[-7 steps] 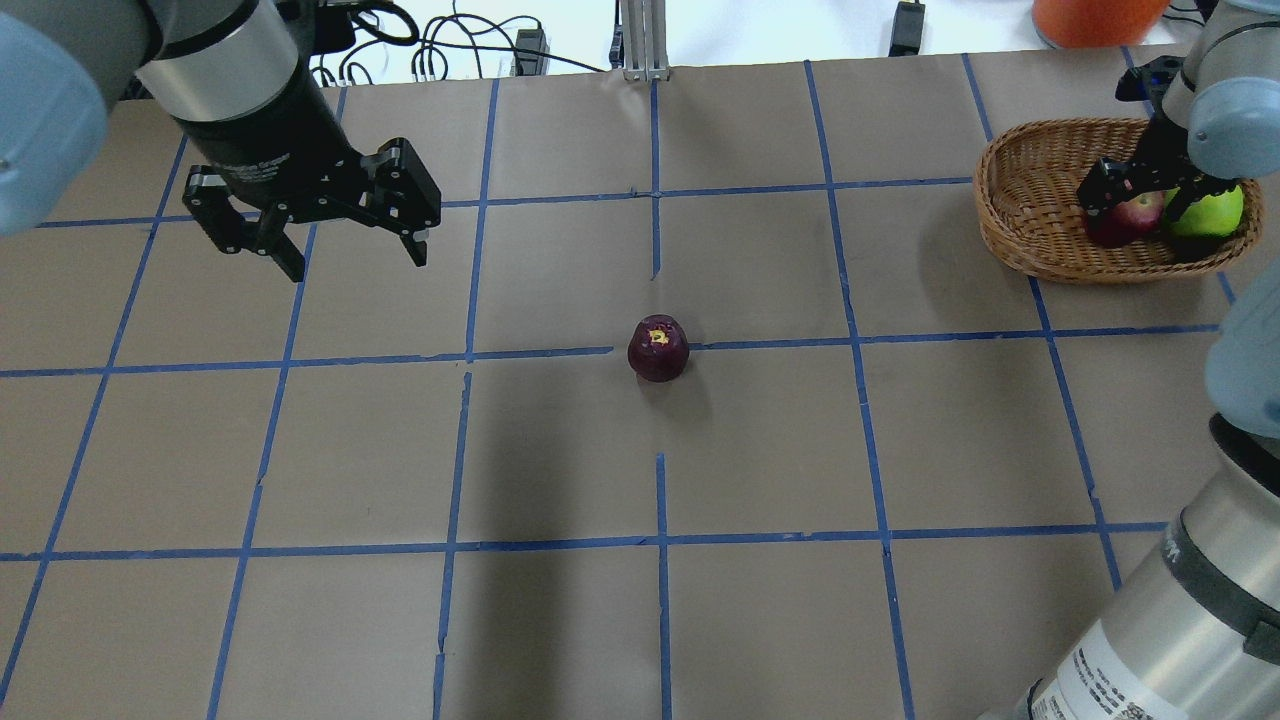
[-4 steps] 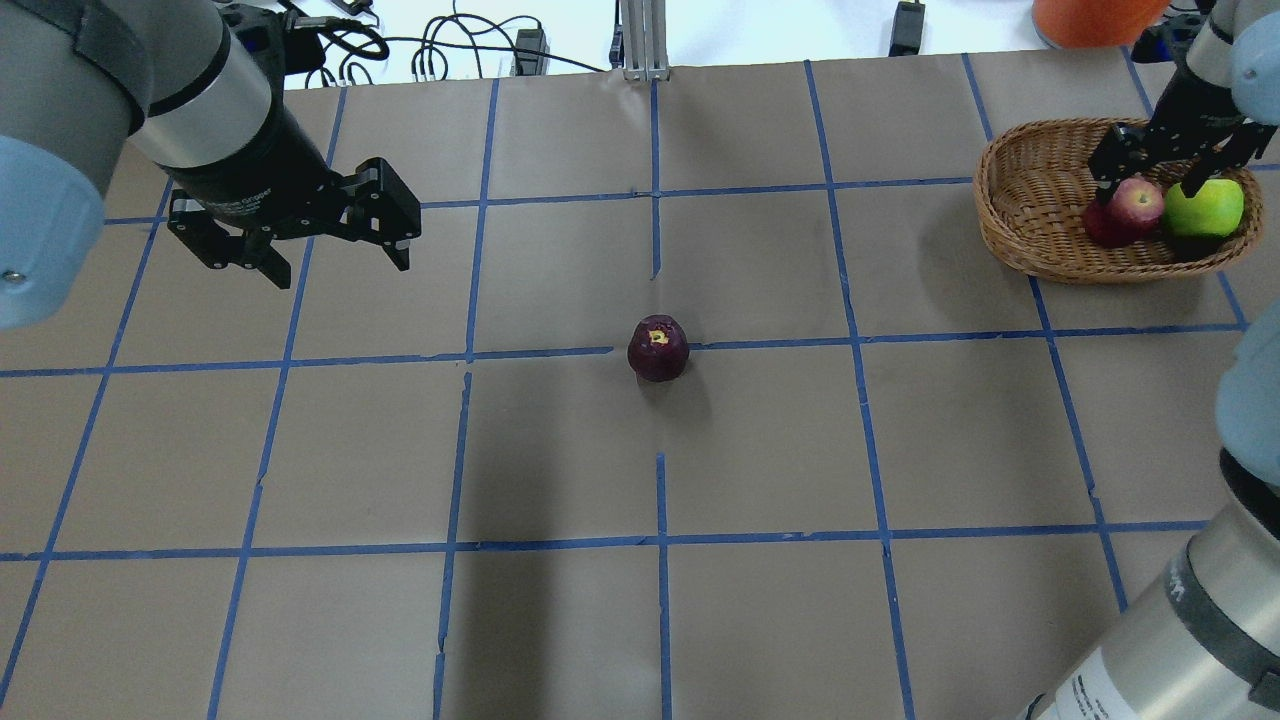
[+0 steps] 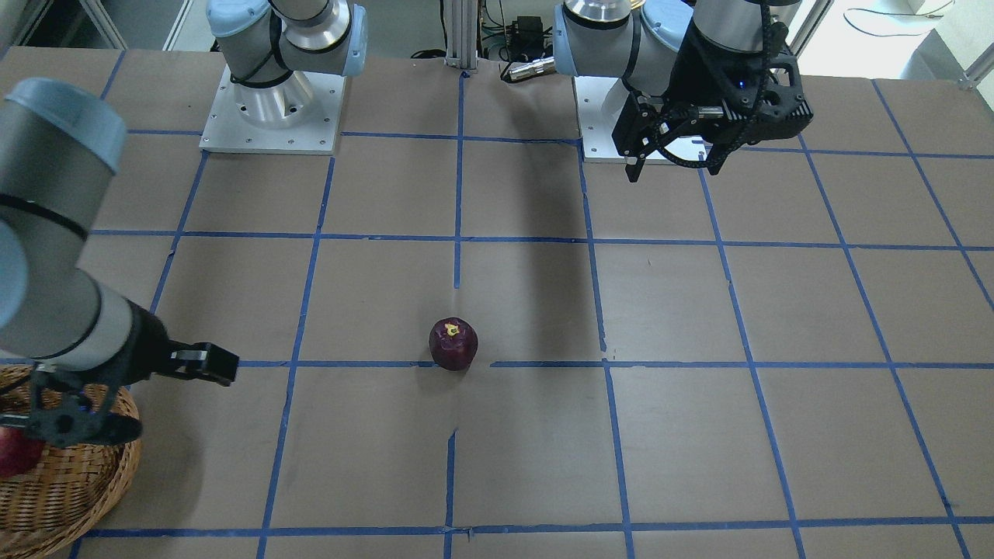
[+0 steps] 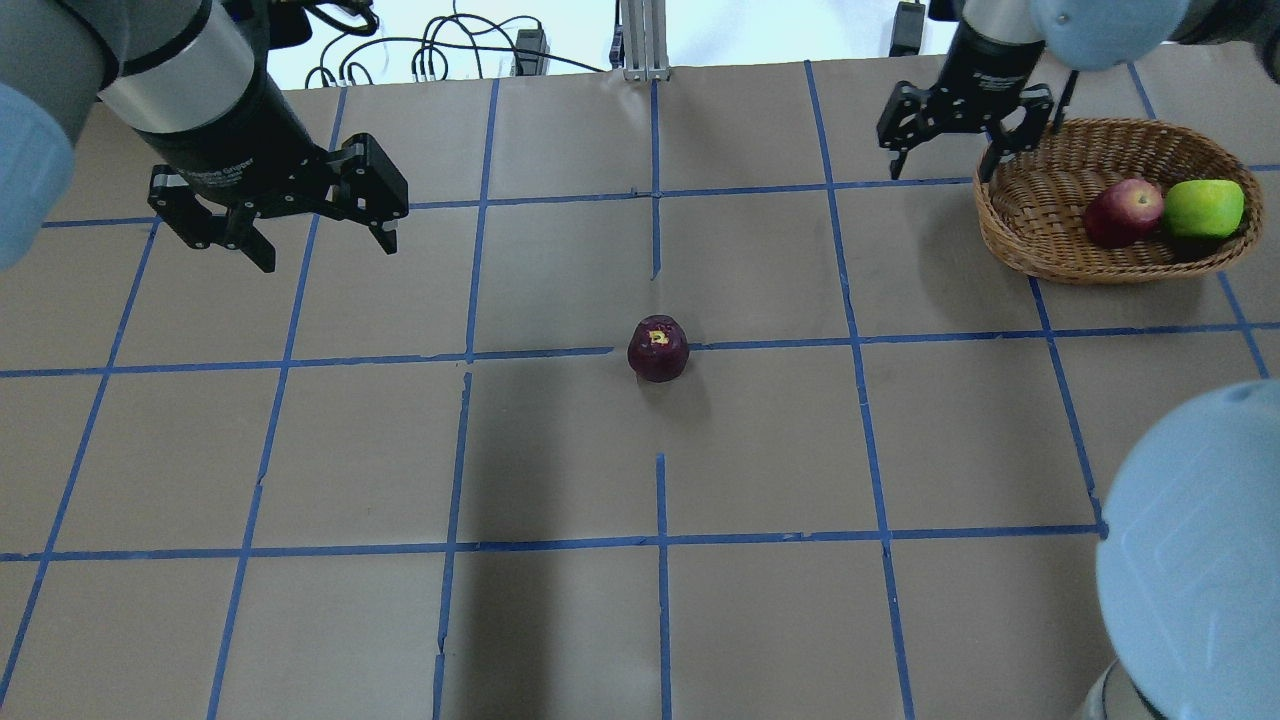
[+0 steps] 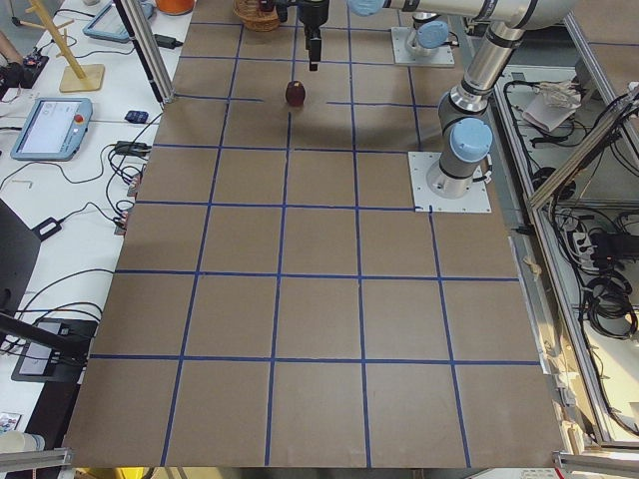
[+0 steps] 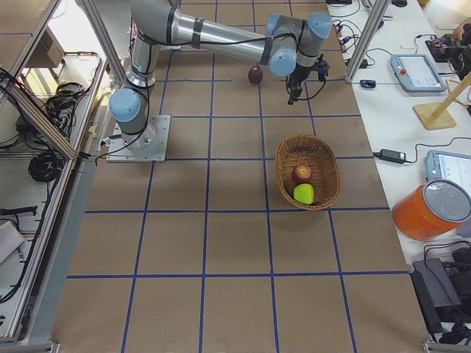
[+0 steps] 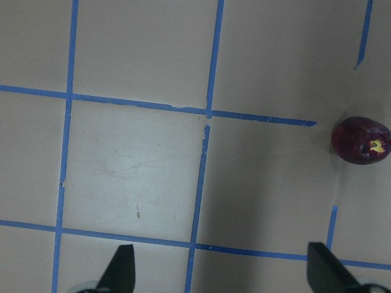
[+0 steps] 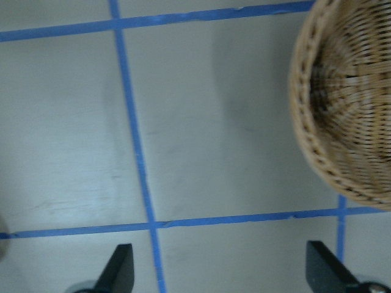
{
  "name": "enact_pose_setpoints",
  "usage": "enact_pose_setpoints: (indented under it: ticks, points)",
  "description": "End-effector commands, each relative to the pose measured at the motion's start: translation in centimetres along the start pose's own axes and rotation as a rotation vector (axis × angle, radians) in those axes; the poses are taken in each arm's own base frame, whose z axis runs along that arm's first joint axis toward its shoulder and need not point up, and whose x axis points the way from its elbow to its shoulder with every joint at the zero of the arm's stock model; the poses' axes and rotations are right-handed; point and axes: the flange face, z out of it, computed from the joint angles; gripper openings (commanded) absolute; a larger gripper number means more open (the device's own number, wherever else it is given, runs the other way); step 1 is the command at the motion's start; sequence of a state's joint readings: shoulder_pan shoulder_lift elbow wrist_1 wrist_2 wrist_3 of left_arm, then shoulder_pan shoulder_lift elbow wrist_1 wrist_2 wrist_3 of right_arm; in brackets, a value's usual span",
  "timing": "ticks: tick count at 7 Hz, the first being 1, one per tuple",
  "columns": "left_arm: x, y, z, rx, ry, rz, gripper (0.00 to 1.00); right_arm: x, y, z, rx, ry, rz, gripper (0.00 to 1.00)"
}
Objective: Put all apples into basket
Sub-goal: 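Reach the right gripper to the dark apple at center and grasp it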
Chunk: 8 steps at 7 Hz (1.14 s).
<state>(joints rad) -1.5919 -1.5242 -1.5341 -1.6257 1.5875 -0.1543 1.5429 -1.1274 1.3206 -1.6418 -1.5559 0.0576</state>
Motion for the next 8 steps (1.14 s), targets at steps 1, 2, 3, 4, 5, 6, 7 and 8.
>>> enact_pose_setpoints:
  ticks: [1,2,3,4,5,6,7,8]
  points:
    - [-0.1,-0.9,-0.6,-0.007,-0.021,0.001,1.0,-12.0,4.4,2.3,-0.038,-0.024,0.006,1.0]
    - [-0.1,-0.8,-0.6,-0.003,-0.025,0.001,1.0,-14.7,5.0,4.2,-0.085,-0.088,0.033,1.0]
    - [-0.1,-0.8,-0.6,-0.005,-0.026,0.001,1.0,-17.2,5.5,6.1,-0.121,-0.098,0.006,1.0]
    - [-0.1,-0.9,-0.6,-0.003,-0.025,0.001,1.0,-19.7,6.0,8.0,-0.125,-0.09,-0.026,1.0]
    - [-0.1,-0.9,-0.6,0.0,-0.025,0.001,1.0,-21.6,6.4,10.0,-0.137,-0.08,-0.044,1.0]
    - [-0.1,-0.9,-0.6,-0.002,-0.025,0.001,1.0,-22.5,6.6,12.3,-0.17,-0.065,-0.052,1.0]
    - [-0.1,-0.9,-0.6,-0.002,-0.025,0.001,1.0,-22.4,6.5,13.7,-0.19,-0.057,-0.05,1.0]
    - [-0.2,-0.8,-0.7,0.0,-0.025,0.0,1.0,-22.3,6.6,14.4,-0.203,-0.053,-0.05,1.0]
